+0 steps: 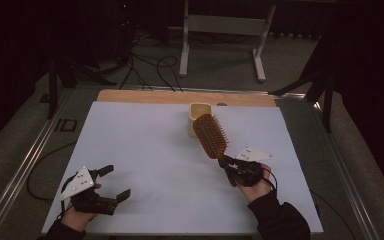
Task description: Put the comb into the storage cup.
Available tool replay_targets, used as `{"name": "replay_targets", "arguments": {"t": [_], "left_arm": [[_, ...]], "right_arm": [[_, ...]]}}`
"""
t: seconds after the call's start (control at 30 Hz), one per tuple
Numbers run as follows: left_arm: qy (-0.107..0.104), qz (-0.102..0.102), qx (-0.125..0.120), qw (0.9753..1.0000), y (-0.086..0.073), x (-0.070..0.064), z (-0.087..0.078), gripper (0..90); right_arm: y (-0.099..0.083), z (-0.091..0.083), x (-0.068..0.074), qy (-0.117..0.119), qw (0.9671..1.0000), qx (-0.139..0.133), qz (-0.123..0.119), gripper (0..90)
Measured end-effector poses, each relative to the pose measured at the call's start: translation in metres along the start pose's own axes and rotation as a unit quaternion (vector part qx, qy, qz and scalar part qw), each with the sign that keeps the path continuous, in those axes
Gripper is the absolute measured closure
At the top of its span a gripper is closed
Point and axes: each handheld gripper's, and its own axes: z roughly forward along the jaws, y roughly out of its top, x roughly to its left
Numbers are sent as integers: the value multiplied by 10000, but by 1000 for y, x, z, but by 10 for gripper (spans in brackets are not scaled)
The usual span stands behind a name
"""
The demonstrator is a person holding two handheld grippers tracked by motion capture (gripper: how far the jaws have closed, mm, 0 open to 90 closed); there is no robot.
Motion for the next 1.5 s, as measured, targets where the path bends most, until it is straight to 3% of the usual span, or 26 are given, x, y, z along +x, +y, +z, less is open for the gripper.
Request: {"name": "replay_targets", "arguments": {"t": [0.2,0.47,0.77,1.17,1.5], "left_arm": [[-50,13,152,9999,23,-3,7,1],[-76,-415,149,9990,53,2,16,1],[-132,-383,192,9990,83,-2,32,1],[-294,-560,392,9972,125,-11,65,1],[-439,-644,416,9961,148,-21,100,1]], "right_arm": [[0,-1,0,-30,10000,2,-26,734],[1,0,0,14,10000,45,-12,734],[1,1,0,-3,10000,44,-39,734],[1,1,1,9,10000,55,-31,734],[2,0,1,4,10000,46,-17,733]]}}
